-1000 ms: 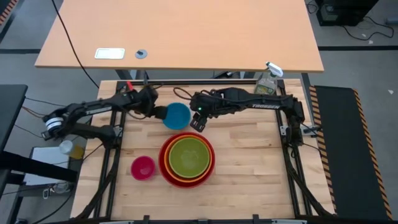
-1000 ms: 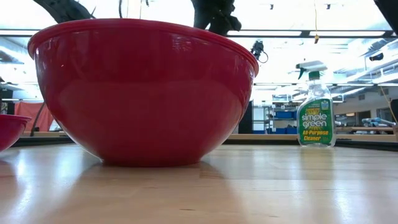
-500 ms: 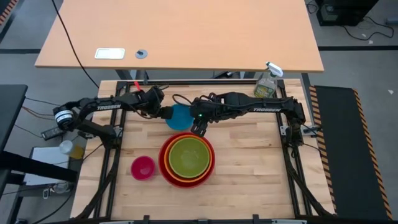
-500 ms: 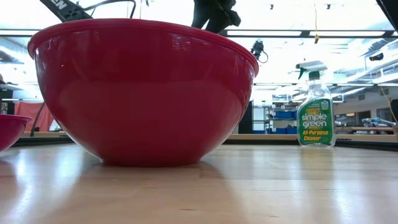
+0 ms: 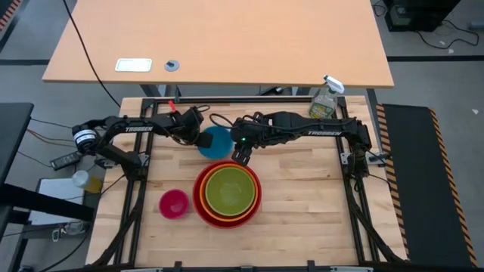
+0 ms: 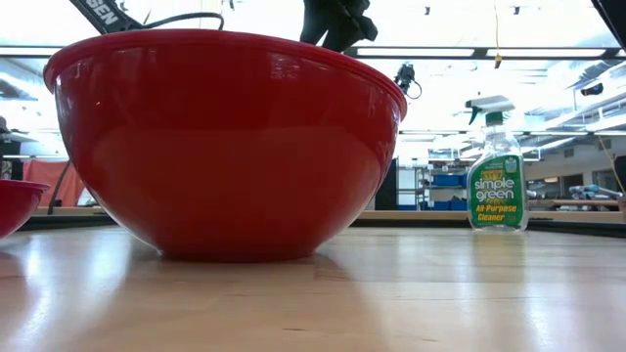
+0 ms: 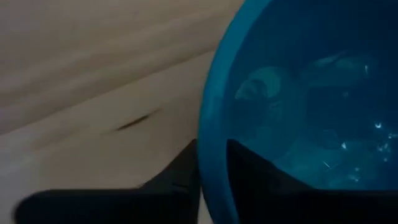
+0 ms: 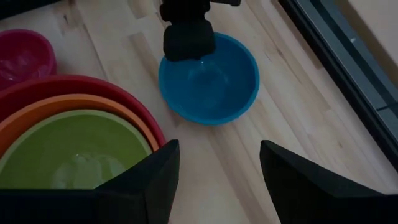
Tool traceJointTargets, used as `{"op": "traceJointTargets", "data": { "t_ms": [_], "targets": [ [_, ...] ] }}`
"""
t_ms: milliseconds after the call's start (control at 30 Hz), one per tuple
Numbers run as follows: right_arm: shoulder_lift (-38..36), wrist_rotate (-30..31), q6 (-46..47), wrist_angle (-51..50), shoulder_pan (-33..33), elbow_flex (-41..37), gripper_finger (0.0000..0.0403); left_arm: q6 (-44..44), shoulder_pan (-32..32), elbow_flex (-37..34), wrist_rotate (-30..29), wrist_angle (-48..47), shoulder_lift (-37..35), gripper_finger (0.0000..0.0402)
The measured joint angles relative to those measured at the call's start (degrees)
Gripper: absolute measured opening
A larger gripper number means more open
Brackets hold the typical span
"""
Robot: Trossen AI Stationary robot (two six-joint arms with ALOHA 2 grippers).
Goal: Nest bowls inside each other
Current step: Stack the blue bowl on top of the green bowl
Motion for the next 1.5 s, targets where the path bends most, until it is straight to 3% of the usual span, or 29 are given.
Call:
{"op": "traceJointTargets", "data": {
  "t_ms": [167,367,600,767,900,1200,1500],
  "targets": [
    [0.00,0.02,-0.62,-0.09,-0.07,0.00,0.0229,0.04,-0.07,0.02,0.25,0.50,0.00,0.0011],
    [0.00,-0.72,-1.07,-0.24,-0.85,0.00,0.0225,-1.14,0.24,0.00,1.77,0.49,-0.38,0.0012],
    [-0.02,-2.65,-1.13,-4.97,-2.03,0.00,0.0214,1.28,0.70,4.31,5.44,-2.38,-6.28,0.0008],
    [-2.07,1.68,-2.76,-13.24,-2.03,-0.02,0.0209,3.65,-1.27,9.88,4.66,-6.81,-11.43,0.0009],
    [-5.63,4.70,-3.65,-14.22,-3.46,-0.96,0.0208,3.55,-5.32,15.05,3.89,-10.33,-12.98,0.0010],
    [-19.47,7.68,-1.37,-8.26,-9.11,-16.19,0.0208,-0.57,-20.44,25.34,0.66,-13.05,-8.90,0.0010],
    [-31.07,2.05,1.32,4.14,-11.14,-34.53,0.0208,-3.65,-29.36,29.33,-3.83,-20.62,-3.39,0.0011]
  ]
}}
